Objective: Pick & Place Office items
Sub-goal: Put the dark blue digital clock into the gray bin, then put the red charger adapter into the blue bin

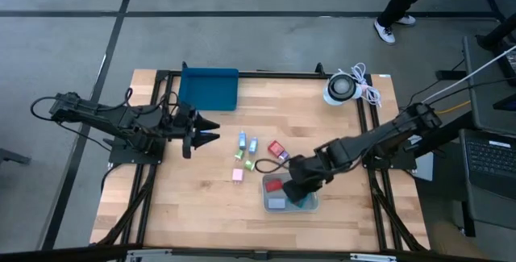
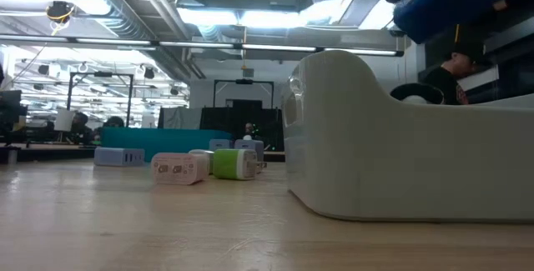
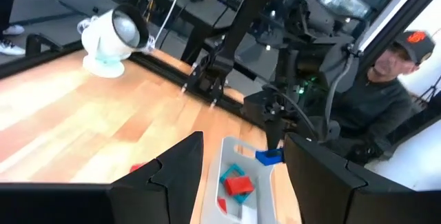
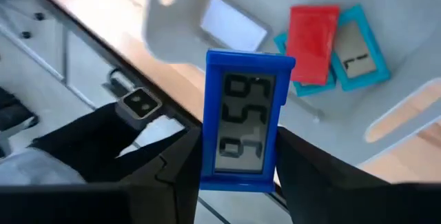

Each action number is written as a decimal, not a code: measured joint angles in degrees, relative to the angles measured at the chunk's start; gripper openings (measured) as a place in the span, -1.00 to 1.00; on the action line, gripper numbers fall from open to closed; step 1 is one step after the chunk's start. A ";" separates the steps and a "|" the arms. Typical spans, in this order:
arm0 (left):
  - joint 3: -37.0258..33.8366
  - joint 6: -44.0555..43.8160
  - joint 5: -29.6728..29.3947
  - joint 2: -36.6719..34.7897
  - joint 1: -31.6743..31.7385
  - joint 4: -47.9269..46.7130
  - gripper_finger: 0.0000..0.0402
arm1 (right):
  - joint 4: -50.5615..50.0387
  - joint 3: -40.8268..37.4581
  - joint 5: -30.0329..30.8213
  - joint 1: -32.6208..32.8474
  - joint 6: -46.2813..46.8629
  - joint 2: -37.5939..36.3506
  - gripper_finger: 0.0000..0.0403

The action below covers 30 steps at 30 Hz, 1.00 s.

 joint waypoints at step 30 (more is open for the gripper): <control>0.00 -0.73 0.84 0.02 -0.11 -15.72 -0.01 | -0.51 0.04 5.12 -13.00 -11.71 3.60 0.27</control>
